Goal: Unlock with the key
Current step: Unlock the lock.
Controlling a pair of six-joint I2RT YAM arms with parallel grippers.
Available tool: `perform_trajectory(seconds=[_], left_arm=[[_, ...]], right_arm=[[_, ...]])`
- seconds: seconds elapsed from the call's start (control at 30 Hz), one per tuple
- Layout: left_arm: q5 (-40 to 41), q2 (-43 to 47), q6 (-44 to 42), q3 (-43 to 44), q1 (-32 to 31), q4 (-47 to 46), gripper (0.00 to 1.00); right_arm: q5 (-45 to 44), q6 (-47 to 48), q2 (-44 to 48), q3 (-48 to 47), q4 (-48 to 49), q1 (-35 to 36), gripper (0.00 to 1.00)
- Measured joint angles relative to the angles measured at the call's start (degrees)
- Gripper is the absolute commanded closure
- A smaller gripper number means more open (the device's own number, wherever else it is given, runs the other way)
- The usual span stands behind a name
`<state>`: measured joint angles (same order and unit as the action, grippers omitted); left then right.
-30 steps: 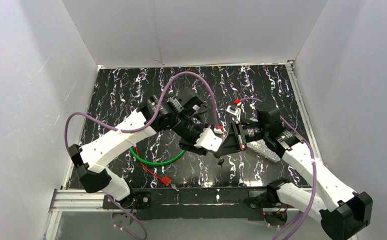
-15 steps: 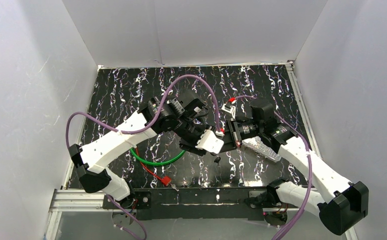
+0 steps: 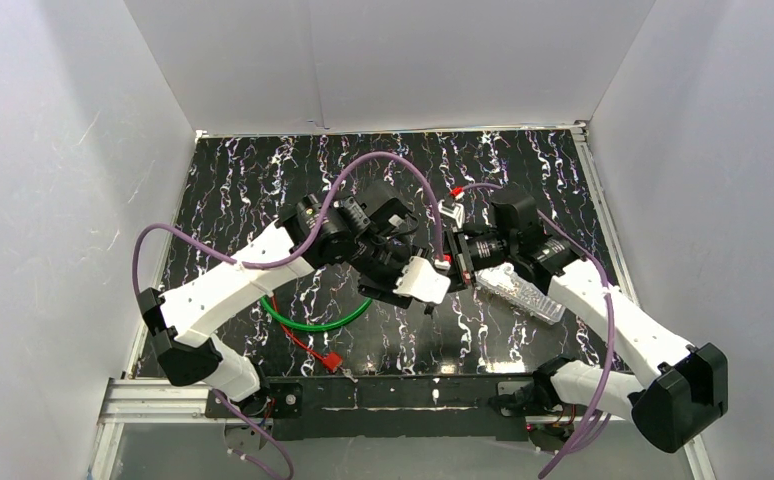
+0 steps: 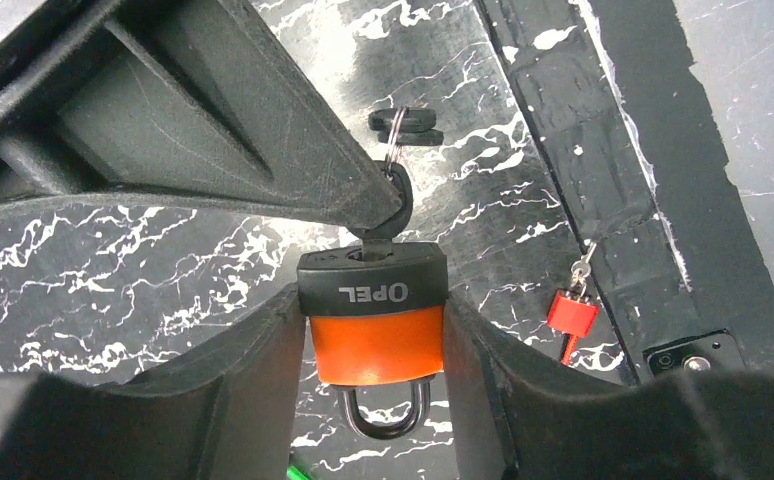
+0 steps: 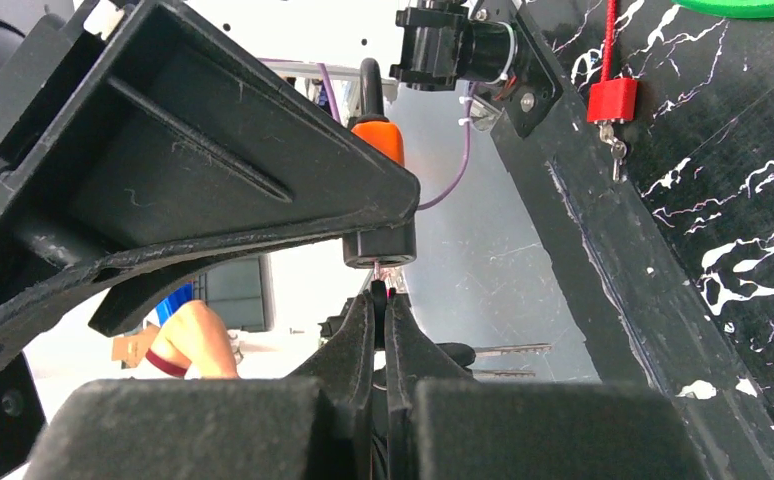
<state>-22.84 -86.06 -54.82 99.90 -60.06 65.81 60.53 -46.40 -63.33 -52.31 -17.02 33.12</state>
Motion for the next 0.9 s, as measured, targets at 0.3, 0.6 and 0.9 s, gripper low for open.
perform_trajectory(seconds=[0.3,0.6,0.9], left_arm=[[4.2,0.0,2.0,0.0,-0.8,-0.1,1.00],[7.8,1.4,-0.1,-0.2,-1.3,-0.6,0.99],[4.8,2.1,3.5,-0.2,-2.2,-4.9,0.02]], right_arm=[[-1.0,-2.1,-1.8,-0.9,0.5,0.0,0.99],[-0.7,-7.7,-2.4,-0.3,6.6,-0.1,0.99],[-3.9,-7.2,0.6,-0.3,6.5,0.0,0.99]])
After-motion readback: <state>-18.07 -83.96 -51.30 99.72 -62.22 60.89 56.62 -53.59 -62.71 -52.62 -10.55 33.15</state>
